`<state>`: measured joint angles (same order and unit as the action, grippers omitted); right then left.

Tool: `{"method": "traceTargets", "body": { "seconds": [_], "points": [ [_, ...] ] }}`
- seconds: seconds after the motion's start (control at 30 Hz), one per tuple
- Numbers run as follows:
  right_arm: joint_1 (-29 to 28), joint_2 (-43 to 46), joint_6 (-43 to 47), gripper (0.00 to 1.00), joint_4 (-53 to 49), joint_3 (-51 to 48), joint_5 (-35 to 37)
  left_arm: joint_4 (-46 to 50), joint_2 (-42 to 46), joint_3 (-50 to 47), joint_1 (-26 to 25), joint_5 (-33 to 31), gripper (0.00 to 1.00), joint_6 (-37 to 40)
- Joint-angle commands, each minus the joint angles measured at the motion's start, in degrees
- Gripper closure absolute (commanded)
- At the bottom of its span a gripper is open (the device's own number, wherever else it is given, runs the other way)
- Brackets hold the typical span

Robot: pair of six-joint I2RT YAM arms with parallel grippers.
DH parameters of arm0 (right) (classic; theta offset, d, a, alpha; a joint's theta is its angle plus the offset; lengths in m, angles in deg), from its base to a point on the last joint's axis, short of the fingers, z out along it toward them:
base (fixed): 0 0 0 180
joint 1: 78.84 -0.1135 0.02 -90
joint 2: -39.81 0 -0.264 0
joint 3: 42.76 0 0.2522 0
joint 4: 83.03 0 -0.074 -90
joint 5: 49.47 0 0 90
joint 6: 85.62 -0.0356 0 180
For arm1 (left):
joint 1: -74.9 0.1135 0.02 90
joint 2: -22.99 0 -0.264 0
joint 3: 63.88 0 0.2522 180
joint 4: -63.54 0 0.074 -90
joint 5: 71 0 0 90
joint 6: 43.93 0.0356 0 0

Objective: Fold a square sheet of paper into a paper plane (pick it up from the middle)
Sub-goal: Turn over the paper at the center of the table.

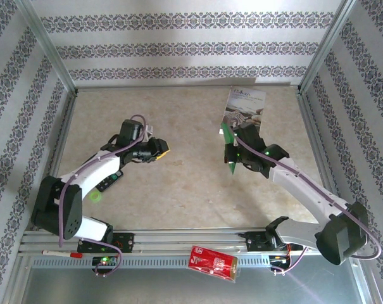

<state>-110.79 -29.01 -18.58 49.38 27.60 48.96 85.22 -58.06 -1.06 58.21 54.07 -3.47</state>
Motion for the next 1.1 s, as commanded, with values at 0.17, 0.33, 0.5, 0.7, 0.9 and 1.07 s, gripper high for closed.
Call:
{"method": "traceTargets", "body": {
  "seconds": [0.17,0.33,0.5,0.7,0.9,1.07],
  "points": [
    [-16.8,-19.5,-3.9,1.0,-24.6,8.7,35.1,8.9,2.4,0.5,7.8,-2.9,0.72,3.5],
    [-24.0,-33.6,-11.8,1.0,-26.6,14.6,33.6,10.6,3.8,-0.1,12.4,-3.8,0.72,4.1],
    [-27.8,-44.6,-14.8,0.9,-24.0,22.4,26.3,12.3,6.2,-1.9,14.3,-4.9,0.7,4.4],
    [-28.4,-46.5,-11.9,0.74,-16.8,30.5,14.6,14.9,9.3,-3.2,14.4,-3.7,0.67,4.4],
    [-22.6,-28.4,-11.5,0.71,-3.2,17.0,-3.6,9.7,13.3,-8.0,5.3,-3.1,0.66,-2.3],
    [-7.9,-15.2,-9.1,0.6,1.9,2.1,-13.1,-4.4,4.9,-5.6,-14.6,-6.5,0.73,-8.7]
  ]
}}
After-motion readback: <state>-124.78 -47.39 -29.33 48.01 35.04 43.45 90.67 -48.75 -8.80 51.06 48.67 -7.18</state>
